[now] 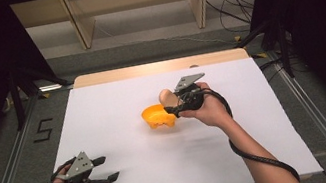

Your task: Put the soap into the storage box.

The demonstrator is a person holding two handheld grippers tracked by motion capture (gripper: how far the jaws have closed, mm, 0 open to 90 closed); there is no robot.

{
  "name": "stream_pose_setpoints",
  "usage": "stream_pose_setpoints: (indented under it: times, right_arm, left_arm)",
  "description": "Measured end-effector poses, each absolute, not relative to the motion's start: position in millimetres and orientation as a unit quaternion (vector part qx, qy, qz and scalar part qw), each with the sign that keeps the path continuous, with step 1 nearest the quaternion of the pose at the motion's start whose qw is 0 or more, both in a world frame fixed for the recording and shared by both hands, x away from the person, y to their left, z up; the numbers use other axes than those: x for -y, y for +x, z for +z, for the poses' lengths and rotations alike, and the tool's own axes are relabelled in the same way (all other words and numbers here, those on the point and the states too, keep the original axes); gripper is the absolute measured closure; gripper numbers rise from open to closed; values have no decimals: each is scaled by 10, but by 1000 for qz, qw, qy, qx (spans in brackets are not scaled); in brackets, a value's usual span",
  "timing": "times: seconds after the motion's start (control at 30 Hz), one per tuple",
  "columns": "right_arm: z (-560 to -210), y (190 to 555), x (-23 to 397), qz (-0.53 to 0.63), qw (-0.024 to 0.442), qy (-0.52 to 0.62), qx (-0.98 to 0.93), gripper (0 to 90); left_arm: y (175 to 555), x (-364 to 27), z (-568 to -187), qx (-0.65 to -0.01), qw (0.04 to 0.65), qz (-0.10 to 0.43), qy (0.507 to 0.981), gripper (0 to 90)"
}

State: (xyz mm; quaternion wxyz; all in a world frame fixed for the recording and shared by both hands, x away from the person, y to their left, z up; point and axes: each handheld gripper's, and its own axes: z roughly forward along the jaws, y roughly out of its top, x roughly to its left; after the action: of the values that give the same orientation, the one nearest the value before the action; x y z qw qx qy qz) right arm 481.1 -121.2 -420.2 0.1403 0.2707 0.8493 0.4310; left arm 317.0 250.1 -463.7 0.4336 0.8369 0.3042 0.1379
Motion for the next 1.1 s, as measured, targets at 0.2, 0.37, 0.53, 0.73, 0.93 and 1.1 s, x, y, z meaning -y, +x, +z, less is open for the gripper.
stream_pose_setpoints:
  times: [0.2,0.37,0.53,0.73,0.93,1.1]
  right_arm:
    - [-4218,4834,1189,430,135,272,-850,335]
    - [-4234,4853,1164,431,144,268,-850,335]
    - [-4245,4871,1150,426,137,260,-856,335]
    - [-4272,4868,1101,425,136,270,-853,335]
    - [-4281,4881,1069,423,133,265,-856,335]
    - [-4297,4903,1057,420,137,255,-860,335]
  left_arm:
    - [3171,-2502,-4638,-305,434,137,837,274]
    - [3171,-2502,-4638,-305,434,137,837,274]
    - [3180,-2510,-4636,-297,433,149,838,274]
    - [3184,-2515,-4631,-293,430,144,842,274]
    - [3171,-2501,-4637,-305,434,136,837,274]
    - [3183,-2515,-4631,-293,430,147,841,274]
